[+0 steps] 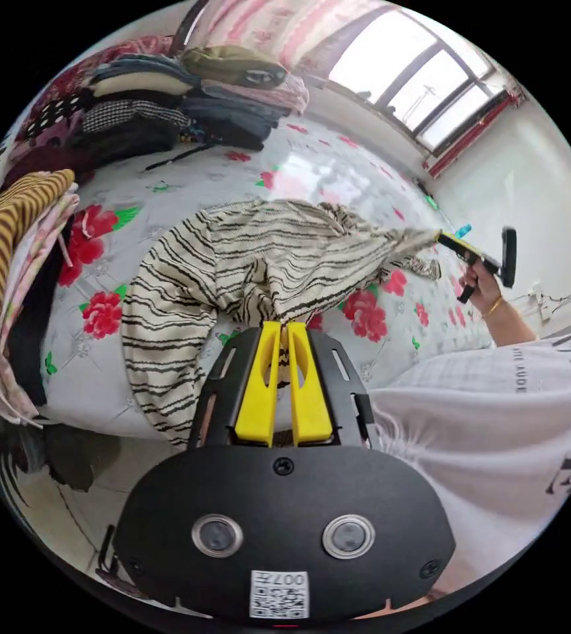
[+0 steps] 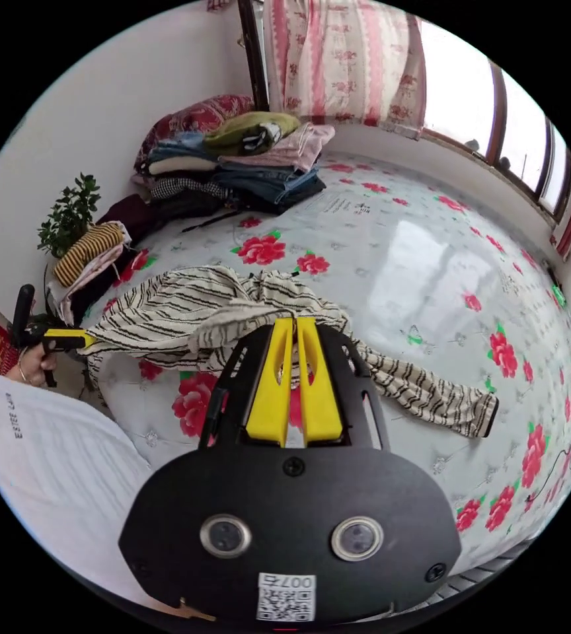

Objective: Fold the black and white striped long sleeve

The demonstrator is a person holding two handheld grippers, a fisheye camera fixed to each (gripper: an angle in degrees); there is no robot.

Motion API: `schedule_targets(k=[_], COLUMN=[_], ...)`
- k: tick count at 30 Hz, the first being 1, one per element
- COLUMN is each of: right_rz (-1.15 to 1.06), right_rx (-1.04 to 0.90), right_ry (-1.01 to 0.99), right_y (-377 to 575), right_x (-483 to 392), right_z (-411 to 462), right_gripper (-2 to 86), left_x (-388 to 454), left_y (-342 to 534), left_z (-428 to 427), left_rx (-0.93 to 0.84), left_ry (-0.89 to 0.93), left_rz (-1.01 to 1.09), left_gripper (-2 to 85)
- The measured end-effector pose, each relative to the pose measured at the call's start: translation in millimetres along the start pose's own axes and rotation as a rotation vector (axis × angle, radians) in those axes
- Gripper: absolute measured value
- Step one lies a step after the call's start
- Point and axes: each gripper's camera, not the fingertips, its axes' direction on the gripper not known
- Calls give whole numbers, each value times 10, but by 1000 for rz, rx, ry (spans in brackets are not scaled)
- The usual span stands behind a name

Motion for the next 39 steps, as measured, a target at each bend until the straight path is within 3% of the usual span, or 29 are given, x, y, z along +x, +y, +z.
schedule_targets(k=[5,7,9,11,16,18,20,23,25,28,30,33,39], right_rz=[-120,-209,-224,-188,-10,-13,-50,-70,-71,-150,-186,-181,-31], right_rx=[164,219,201,126,-238,-258,-218,127,476,741,798,727,172], right_ry=[27,-38,-115,-141,-185,-199,-108,34,95,104,81,61,-52], right_y=[404,549,631,676,368,15,-520,-1434,-1665,-1357,-1026,-446,859], right_x=[351,407,518,672,1147,1183,1154,1148,1080,859,758,696,829], right_z=[-2032,-2736,-2870,-2635,-729,-330,-316,-1403,-2637,-3581,-3715,-3362,-1522], right_gripper=[-2,-2,-2,-2,-3,-2,-2,-2,-3,-3,-3,-2,-2], left_x=[-189,-90,-51,-194,-676,-767,-657,-144,231,660,749,614,-11], left_y=[126,61,-57,-262,-966,-1424,-2153,-2776,-2776,-2391,-2110,-1735,-918], left_z=[-1602,-1850,-1817,-1374,-283,-219,-696,-1917,-2667,-3339,-3379,-3021,-1279], left_rx=[282,308,260,134,-49,-44,80,322,494,647,674,605,165], left_ry=[140,139,112,101,135,149,157,68,32,3,-14,23,81], left_rz=[-42,21,60,27,-112,-152,-108,72,205,369,405,372,129], left_gripper=[-6,-6,-7,-7,-7,-8,-8,-8,-8,-8,-8,-8,-7])
